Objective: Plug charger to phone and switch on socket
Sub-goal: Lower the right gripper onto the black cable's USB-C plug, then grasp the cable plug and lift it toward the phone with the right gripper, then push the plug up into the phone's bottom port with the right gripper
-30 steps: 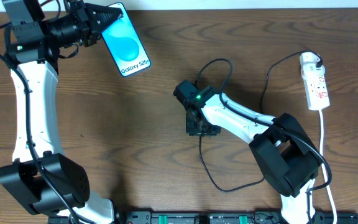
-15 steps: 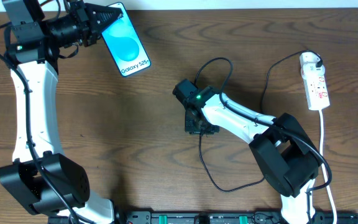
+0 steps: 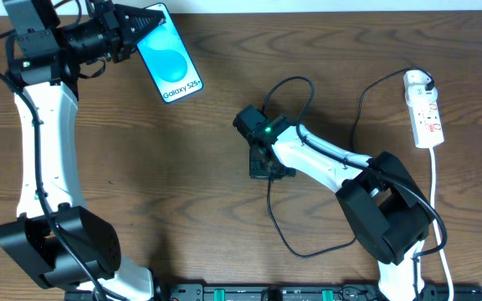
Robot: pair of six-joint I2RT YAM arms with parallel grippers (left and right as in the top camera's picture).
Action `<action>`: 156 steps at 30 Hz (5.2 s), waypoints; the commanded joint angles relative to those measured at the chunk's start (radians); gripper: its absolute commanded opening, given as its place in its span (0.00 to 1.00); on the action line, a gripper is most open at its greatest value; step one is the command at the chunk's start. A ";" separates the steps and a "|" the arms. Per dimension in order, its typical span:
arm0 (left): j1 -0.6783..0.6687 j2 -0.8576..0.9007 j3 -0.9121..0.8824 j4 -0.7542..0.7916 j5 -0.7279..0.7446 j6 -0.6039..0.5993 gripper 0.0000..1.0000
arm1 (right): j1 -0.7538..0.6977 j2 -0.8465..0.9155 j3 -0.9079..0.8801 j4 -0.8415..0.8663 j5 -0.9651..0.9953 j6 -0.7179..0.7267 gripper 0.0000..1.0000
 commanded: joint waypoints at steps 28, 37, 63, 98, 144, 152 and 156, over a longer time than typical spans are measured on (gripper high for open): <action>0.038 -0.011 0.016 0.537 0.078 -0.361 0.07 | -0.159 0.018 0.020 1.291 -1.436 0.060 0.01; 0.051 -0.011 0.016 0.702 0.005 -0.486 0.07 | -0.184 0.018 0.020 1.810 -1.396 0.452 0.01; 0.002 -0.011 0.014 0.692 0.027 -0.465 0.08 | -0.204 0.018 0.021 2.308 -1.365 0.671 0.01; -0.044 -0.011 -0.035 0.632 -0.005 -0.370 0.08 | -0.229 0.018 0.021 2.256 -1.298 0.633 0.01; -0.050 -0.011 -0.035 0.535 -0.027 -0.281 0.07 | -0.229 0.018 0.021 2.108 -1.267 0.531 0.01; -0.068 -0.011 -0.035 0.535 -0.026 -0.281 0.07 | -0.229 0.018 0.021 2.108 -1.267 0.531 0.01; -0.079 -0.011 -0.035 0.535 -0.027 -0.281 0.07 | -0.229 0.018 0.021 2.108 -1.267 0.532 0.01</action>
